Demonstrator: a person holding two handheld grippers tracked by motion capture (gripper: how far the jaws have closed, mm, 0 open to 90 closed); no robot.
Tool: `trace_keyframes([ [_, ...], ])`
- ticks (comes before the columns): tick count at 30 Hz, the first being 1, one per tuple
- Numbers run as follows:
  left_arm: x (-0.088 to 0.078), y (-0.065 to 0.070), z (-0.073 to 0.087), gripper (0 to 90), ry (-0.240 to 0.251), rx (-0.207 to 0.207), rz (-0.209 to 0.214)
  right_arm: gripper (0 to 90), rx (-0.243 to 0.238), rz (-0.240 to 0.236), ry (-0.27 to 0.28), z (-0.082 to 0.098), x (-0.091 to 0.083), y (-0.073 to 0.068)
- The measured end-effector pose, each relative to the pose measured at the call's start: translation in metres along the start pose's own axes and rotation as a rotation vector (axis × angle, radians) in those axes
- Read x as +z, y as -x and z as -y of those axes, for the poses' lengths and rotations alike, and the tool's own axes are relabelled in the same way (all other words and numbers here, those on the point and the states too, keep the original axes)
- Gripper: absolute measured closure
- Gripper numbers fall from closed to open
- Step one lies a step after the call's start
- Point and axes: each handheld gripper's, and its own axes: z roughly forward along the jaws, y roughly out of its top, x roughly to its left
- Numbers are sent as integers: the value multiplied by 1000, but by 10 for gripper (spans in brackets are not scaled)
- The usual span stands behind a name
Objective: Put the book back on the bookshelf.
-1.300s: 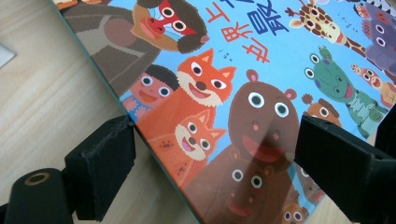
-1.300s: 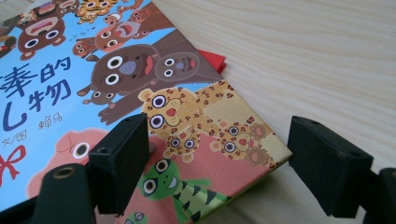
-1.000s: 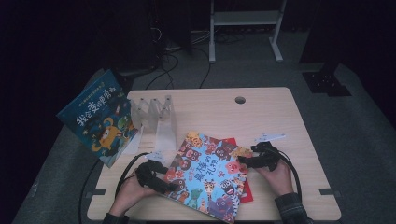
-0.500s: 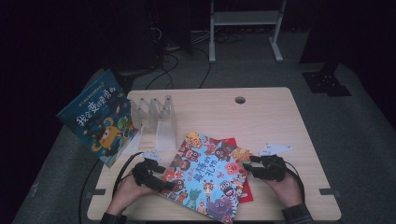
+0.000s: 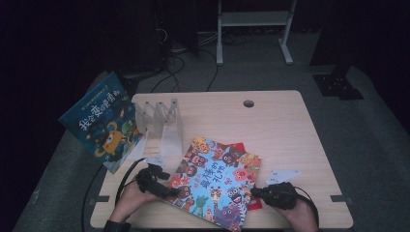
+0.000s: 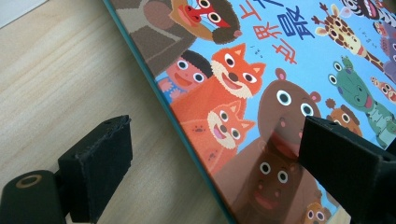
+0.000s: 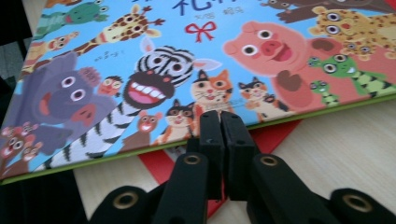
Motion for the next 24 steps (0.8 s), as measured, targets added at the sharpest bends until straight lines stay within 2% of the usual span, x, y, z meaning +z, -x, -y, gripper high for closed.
trace_keyframes([
  [3, 1, -1, 0, 84, 2, -6, 6, 889, -1, -17, -1, 2, 0, -3],
  [13, 4, -5, 1, 68, 7, -18, 35, 890, -3, -9, 7, 0, 0, -5],
  [16, 2, -9, 2, 68, 15, -29, 32, 890, -4, -18, 5, -3, 3, -8],
  [24, 0, -16, 5, 68, 25, -43, 45, 890, -41, -29, 0, -13, 15, -15],
])
